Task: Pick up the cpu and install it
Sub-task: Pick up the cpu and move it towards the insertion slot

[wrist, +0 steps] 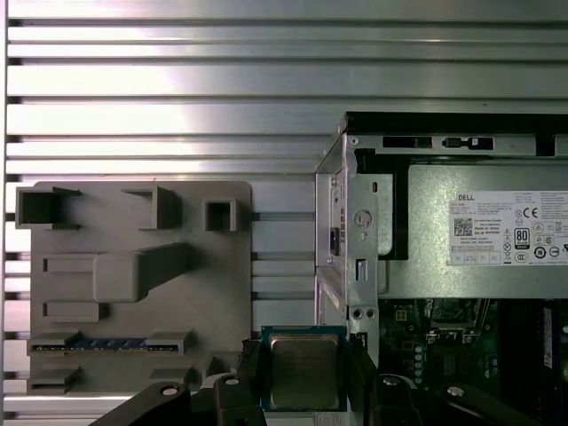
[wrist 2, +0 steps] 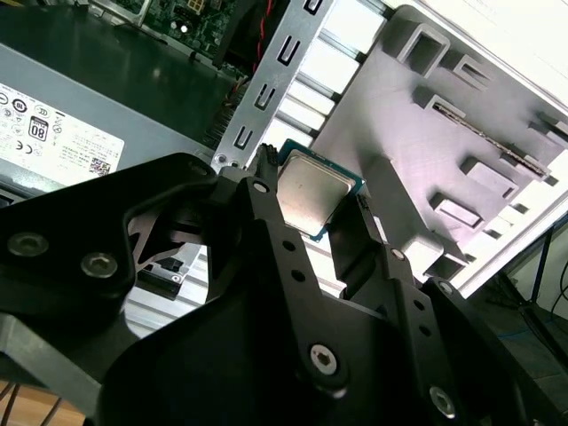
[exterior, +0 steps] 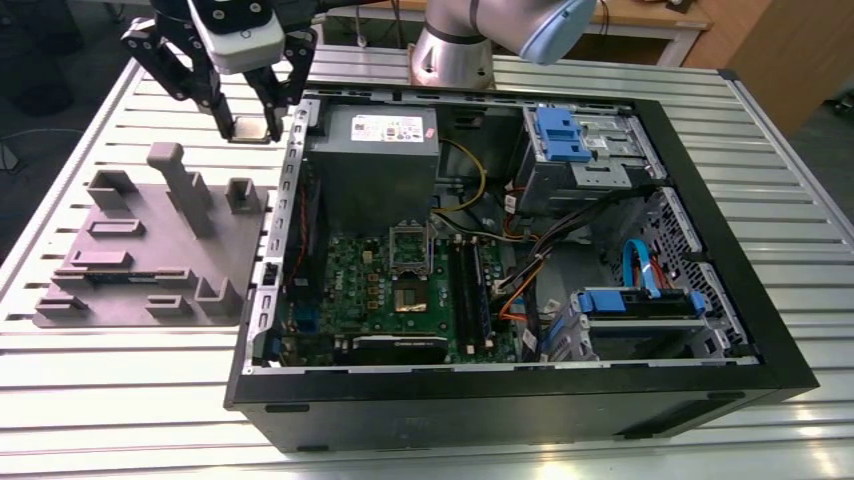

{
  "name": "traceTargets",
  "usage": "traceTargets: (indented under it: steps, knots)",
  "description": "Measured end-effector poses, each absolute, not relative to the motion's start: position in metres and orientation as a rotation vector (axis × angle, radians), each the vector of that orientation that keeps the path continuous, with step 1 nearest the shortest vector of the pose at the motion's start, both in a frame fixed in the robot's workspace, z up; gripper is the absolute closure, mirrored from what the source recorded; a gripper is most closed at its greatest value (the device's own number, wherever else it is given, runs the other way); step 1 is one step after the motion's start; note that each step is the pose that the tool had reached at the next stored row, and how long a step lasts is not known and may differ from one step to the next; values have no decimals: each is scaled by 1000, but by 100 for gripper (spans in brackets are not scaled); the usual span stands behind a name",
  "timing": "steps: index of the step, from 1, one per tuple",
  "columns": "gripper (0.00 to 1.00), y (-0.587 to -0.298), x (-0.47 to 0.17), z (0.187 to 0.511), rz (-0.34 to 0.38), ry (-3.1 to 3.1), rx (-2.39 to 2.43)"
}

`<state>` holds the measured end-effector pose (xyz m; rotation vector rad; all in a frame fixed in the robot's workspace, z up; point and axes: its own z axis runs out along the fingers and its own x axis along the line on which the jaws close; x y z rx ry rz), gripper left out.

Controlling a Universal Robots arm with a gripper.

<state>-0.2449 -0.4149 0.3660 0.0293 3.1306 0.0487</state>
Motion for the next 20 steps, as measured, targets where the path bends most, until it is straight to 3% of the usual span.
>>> traceTargets:
  steps: [20]
  knots:
    - [53,-415,-240,366,49,3130,29]
